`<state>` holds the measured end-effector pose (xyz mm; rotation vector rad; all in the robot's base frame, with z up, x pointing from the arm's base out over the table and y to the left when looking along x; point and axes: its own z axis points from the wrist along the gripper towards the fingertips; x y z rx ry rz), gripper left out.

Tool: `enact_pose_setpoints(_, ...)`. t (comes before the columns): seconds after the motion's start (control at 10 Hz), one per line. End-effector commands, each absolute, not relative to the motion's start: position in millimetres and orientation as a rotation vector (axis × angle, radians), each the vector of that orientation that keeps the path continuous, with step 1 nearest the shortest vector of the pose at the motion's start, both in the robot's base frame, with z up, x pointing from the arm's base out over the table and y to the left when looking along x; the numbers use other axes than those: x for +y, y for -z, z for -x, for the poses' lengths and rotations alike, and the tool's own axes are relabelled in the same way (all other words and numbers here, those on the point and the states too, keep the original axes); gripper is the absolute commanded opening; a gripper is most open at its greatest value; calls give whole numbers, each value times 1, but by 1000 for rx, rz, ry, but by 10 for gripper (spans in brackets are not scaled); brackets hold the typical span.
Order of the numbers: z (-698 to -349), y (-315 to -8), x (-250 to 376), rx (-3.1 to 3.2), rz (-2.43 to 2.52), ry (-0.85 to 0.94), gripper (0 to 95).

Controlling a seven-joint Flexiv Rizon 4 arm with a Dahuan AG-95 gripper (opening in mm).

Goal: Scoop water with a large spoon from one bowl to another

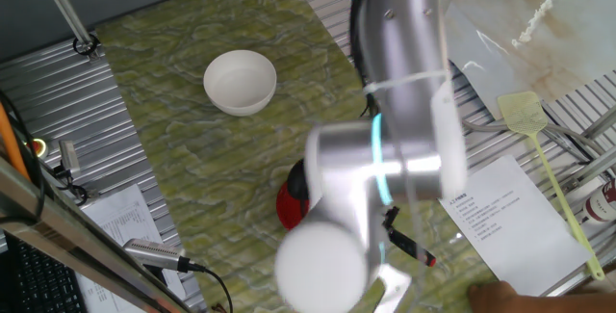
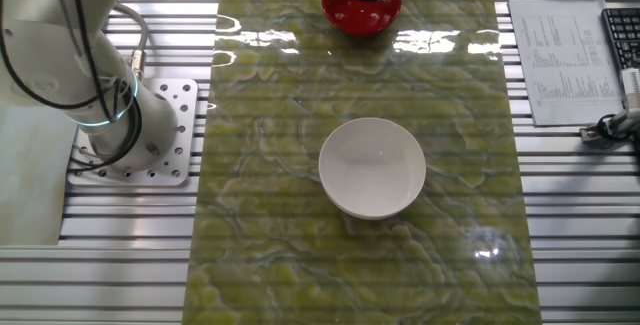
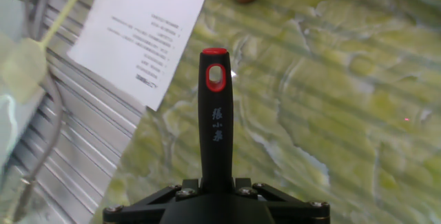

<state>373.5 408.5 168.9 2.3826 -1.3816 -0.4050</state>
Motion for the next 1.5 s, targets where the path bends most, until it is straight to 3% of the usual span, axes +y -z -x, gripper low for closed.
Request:
enact_pose_setpoints(0.1, -375, -170, 411, -1328, -2382, 403, 0)
enact_pose_setpoints(1.5, -375, -170, 411, -1371, -2423, 480, 0)
